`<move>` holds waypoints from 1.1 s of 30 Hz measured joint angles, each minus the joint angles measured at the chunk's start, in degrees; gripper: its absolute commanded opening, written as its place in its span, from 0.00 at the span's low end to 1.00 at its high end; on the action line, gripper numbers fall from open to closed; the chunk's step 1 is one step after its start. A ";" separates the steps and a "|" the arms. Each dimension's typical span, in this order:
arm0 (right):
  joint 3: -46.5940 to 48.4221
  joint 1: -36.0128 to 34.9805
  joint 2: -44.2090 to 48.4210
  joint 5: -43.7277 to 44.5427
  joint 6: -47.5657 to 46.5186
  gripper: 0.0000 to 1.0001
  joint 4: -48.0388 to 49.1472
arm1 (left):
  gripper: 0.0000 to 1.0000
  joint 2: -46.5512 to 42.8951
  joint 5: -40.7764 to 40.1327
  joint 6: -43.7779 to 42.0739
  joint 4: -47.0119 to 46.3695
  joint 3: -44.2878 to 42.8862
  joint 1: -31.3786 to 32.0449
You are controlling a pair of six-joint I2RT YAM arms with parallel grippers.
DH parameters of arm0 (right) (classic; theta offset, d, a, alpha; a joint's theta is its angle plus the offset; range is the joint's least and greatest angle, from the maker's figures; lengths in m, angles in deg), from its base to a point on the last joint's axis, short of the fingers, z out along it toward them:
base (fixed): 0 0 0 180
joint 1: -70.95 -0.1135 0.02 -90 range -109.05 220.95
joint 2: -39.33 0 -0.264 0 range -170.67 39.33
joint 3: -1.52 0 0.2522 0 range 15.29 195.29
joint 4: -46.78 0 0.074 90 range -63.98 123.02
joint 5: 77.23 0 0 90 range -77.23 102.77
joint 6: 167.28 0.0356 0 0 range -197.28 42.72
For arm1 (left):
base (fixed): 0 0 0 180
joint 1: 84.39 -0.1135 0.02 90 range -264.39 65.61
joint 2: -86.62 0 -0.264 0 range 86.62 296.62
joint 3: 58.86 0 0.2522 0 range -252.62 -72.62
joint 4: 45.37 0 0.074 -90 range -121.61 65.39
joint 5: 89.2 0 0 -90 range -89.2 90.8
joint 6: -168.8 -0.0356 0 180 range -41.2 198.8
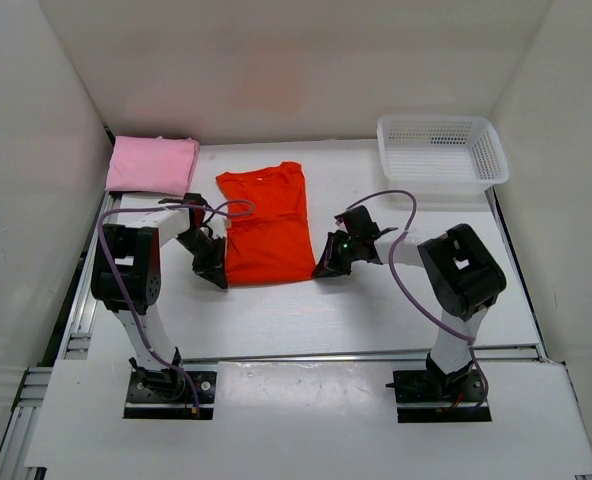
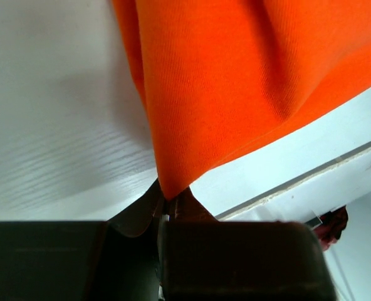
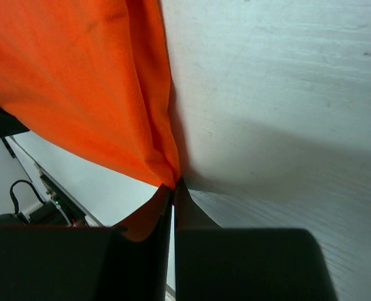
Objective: Fold and stack the t-shirts
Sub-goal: Grab one side of the 2/3 rectangular tshirt with both arms
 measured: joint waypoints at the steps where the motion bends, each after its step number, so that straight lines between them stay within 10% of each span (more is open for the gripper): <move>1: 0.00 -0.13 0.00 -0.26 -0.20 0.00 -0.02 | 0.10 -0.04 0.15 0.00 0.31 0.24 0.00; 12: -5.25 -4.50 6.91 -1.46 -2.14 0.00 -3.87 | 0.10 -4.94 -1.20 0.02 8.26 5.20 1.09; 33: -8.37 -25.16 43.39 13.33 5.29 0.00 -19.52 | 0.10 -41.13 -17.84 0.68 21.09 4.48 6.05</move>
